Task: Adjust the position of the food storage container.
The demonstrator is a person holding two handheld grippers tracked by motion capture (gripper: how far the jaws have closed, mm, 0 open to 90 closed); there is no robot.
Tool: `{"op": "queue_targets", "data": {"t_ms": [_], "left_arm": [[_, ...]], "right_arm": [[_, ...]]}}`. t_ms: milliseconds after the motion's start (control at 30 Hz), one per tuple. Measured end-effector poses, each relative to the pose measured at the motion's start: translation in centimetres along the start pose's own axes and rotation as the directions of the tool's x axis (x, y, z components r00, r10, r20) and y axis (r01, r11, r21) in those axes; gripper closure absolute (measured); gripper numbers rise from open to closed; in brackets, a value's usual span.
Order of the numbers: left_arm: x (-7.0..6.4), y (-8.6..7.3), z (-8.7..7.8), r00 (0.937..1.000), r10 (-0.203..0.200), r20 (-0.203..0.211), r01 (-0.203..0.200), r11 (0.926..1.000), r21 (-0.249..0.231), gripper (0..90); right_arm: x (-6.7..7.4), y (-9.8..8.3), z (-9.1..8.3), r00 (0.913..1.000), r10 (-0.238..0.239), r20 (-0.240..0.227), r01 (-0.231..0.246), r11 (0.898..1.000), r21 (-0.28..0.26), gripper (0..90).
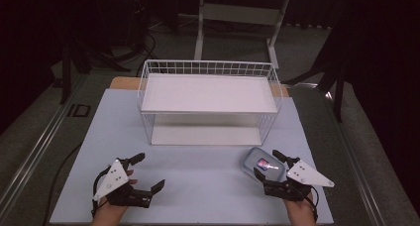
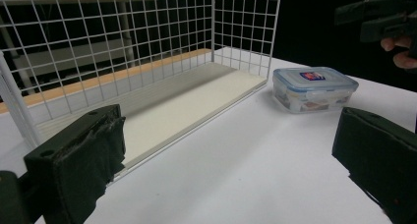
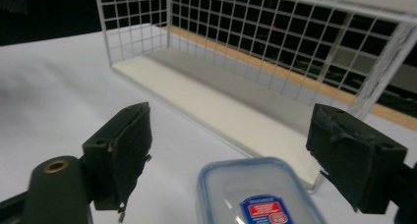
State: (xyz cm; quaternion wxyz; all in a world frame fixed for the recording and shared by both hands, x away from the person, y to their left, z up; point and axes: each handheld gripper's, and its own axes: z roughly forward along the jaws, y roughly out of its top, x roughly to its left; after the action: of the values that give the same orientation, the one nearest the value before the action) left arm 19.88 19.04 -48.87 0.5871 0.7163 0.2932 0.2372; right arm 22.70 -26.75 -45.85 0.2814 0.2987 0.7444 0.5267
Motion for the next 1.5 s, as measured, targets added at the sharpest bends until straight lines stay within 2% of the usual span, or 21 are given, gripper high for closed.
{"op": "queue_targets", "data": {"t_ms": [100, 233, 300, 333, 433, 467, 533, 567, 700, 733, 833, 867, 900, 933, 967, 1033, 1133, 1300, 1333, 1367, 1500], "left_arm": [[0.0, 0.0, 0.0, 1.0, -0.006, 0.003, 0.006, 1.0, 0.002, 0.3], [0.0, 0.0, 0.1, 1.0, -0.005, 0.004, 0.005, 1.0, 0.004, 0.3], [0.0, 0.0, 0.1, 1.0, -0.004, 0.006, 0.004, 1.0, 0.003, 0.3], [-0.1, -0.1, 0.0, 1.0, -0.001, 0.007, 0.001, 1.0, 0.001, 0.3], [-0.1, -0.1, 0.1, 0.9999, -0.002, 0.012, 0.002, 1.0, 0.002, 0.3], [-0.1, -0.1, 0.1, 0.9999, -0.001, 0.011, 0.001, 1.0, 0.004, 0.3], [-0.1, -0.1, 0.1, 0.9999, -0.006, 0.012, 0.006, 1.0, 0.002, 0.3], [-0.2, 0.0, 0.0, 0.9999, -0.002, 0.011, 0.002, 1.0, -0.001, 0.4], [-0.3, 0.0, 0.0, 0.9999, 0.007, 0.013, -0.007, 1.0, -0.003, 0.3], [-0.3, 0.0, 0.0, 0.9999, 0.007, 0.014, -0.007, 1.0, -0.003, 0.3], [-0.3, 0.0, 0.0, 0.9999, 0.008, 0.014, -0.008, 1.0, -0.002, 0.3], [-0.3, 0.0, 0.0, 0.9999, 0.008, 0.014, -0.008, 1.0, -0.002, 0.3], [-0.3, 0.0, 0.0, 0.9999, 0.006, 0.015, -0.006, 1.0, -0.005, 0.3], [-0.3, 0.0, 0.0, 0.9999, 0.009, 0.013, -0.009, 0.9999, -0.006, 0.3], [-0.4, 0.1, 0.0, 0.9999, 0.012, 0.012, -0.012, 0.9999, -0.006, 0.4], [-0.4, 0.1, 0.0, 0.9999, 0.014, 0.009, -0.014, 0.9999, -0.006, 0.3], [-0.4, 0.0, 0.0, 0.9998, 0.016, 0.01, -0.016, 0.9999, -0.003, 0.3], [-0.3, 0.0, 0.1, 0.9999, 0.012, 0.008, -0.012, 0.9999, 0.0, 0.3], [-0.3, 0.0, 0.1, 0.9999, 0.014, 0.008, -0.014, 0.9999, -0.001, 0.3], [-0.3, 0.0, 0.1, 0.9999, 0.016, 0.006, -0.016, 0.9999, 0.0, 0.3], [-0.3, 0.0, 0.1, 0.9999, 0.015, 0.005, -0.015, 0.9999, 0.001, 0.3]], "right_arm": [[0.0, 0.5, -0.3, 0.9999, 0.015, -0.008, -0.015, 1.0, -0.011, 13.9], [-0.6, 1.8, -0.5, 0.9964, 0.075, -0.04, -0.077, 0.996, -0.04, 12.1], [-0.7, 1.9, -0.7, 0.9959, 0.065, -0.063, -0.069, 0.996, -0.054, 12.2], [-0.9, 2.2, -0.8, 0.9975, 0.057, -0.041, -0.059, 0.997, -0.046, 14.5], [-1.3, 2.2, -0.7, 0.9987, 0.033, -0.038, -0.033, 0.999, 0.004, 20.9], [-2.1, 1.7, -0.3, 0.9974, 0.049, -0.052, -0.047, 0.998, 0.035, 28.6], [-2.3, 1.6, -0.2, 0.9961, 0.068, -0.057, -0.065, 0.997, 0.048, 32.0], [-3.0, 1.0, 0.1, 0.9946, 0.086, -0.058, -0.081, 0.993, 0.091, 40.8], [-3.6, -0.1, 0.2, 0.9898, 0.132, -0.052, -0.124, 0.984, 0.13, 50.0], [-3.8, -0.6, -0.2, 0.9887, 0.139, -0.057, -0.128, 0.978, 0.163, 62.1], [-3.8, -0.9, -0.7, 0.994, 0.101, -0.043, -0.091, 0.979, 0.185, 69.2], [-3.9, -1.4, -1.2, 0.9961, 0.08, -0.038, -0.07, 0.975, 0.209, 79.9], [-3.9, -1.4, -1.2, 0.9961, 0.08, -0.038, -0.07, 0.975, 0.209, 79.9], [-4.1, -1.8, -1.5, 0.9962, 0.075, -0.043, -0.063, 0.971, 0.231, 88.1], [-4.2, -2.1, -1.8, 0.9968, 0.067, -0.043, -0.054, 0.968, 0.245, 90.0], [-4.4, -3.1, -2.3, 0.9959, 0.063, -0.065, -0.041, 0.954, 0.296, 90.0], [-4.5, -3.9, -2.6, 0.9953, 0.07, -0.068, -0.045, 0.946, 0.32, 90.0], [-5.4, -5.8, -3.4, 0.996, 0.09, -0.005, -0.081, 0.919, 0.386, 90.0], [-5.4, -5.8, -3.4, 0.996, 0.09, -0.005, -0.081, 0.919, 0.386, 90.0], [-5.8, -6.5, -3.3, 0.9945, 0.103, 0.02, -0.103, 0.909, 0.405, 90.0], [-6.2, -7.1, -2.9, 0.9911, 0.126, 0.041, -0.132, 0.9, 0.416, 90.0]]}}
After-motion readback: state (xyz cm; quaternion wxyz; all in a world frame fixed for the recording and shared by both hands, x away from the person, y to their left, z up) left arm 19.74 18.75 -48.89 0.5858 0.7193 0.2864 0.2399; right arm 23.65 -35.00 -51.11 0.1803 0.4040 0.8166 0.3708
